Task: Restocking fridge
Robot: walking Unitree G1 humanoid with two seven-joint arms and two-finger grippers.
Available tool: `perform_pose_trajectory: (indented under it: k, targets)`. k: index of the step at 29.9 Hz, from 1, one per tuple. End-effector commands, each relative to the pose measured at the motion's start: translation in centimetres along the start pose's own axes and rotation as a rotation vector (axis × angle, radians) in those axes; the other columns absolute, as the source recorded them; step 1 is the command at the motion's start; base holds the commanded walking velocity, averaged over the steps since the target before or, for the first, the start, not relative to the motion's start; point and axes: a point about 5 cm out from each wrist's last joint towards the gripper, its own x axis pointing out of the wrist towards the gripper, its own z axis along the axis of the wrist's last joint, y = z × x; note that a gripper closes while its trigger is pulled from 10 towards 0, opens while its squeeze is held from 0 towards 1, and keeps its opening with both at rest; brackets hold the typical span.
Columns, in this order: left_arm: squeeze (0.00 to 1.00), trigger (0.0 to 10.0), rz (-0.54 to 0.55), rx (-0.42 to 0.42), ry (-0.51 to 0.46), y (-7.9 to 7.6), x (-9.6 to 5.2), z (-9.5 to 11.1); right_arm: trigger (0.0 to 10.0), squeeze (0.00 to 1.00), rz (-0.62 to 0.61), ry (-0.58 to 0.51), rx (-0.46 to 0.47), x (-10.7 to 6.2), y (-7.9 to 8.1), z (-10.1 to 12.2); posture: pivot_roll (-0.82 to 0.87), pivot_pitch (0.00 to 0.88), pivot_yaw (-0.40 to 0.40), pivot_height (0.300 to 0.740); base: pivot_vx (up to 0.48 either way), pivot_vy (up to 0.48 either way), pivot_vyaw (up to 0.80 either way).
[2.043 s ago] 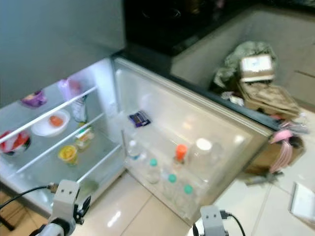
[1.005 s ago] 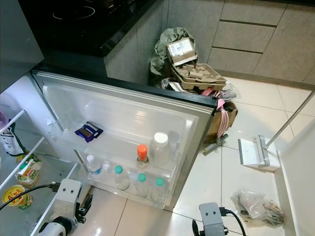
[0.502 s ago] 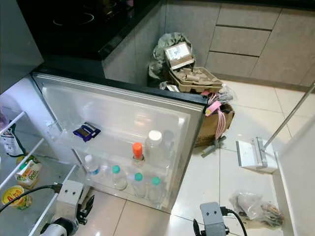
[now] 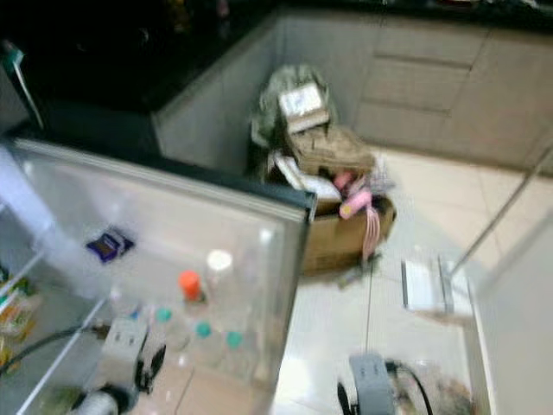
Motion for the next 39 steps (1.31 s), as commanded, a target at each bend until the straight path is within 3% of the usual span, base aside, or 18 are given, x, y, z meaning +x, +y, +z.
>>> perform_pose_trajectory:
  k: [1, 31, 37, 39]
  targets:
    - [0.00, 10.0, -0.008, 0.005, 0.029, -0.2, -0.3, -0.7, 10.0, 0.00, 0.002, 0.021, -0.011, -0.2, -0.1, -0.5, -0.10, 0.151, 0.009, 0.737, 0.000, -0.289, 0.00]
    - [0.00, 10.0, 0.010, -0.027, 0.008, -0.2, -0.3, -0.4, 10.0, 0.00, 0.044, -0.022, -0.011, 0.0, 0.7, 0.2, -0.10, 0.153, 0.011, 0.737, 0.000, 0.000, 0.00]
    - [0.00, 10.0, 0.017, -0.020, 0.017, -0.1, -0.4, -0.6, 10.0, 0.00, -0.019, -0.070, -0.011, 0.3, -0.9, 1.2, -0.11, 0.156, 0.016, 0.737, 0.000, 0.000, 0.00]
    - [0.00, 10.0, 0.054, 0.003, 0.026, 0.4, -0.7, -1.0, 10.0, 0.00, -0.041, -0.159, -0.031, 1.0, -2.1, 3.4, -0.11, 0.156, 0.016, 0.737, 0.000, 0.000, 0.00]
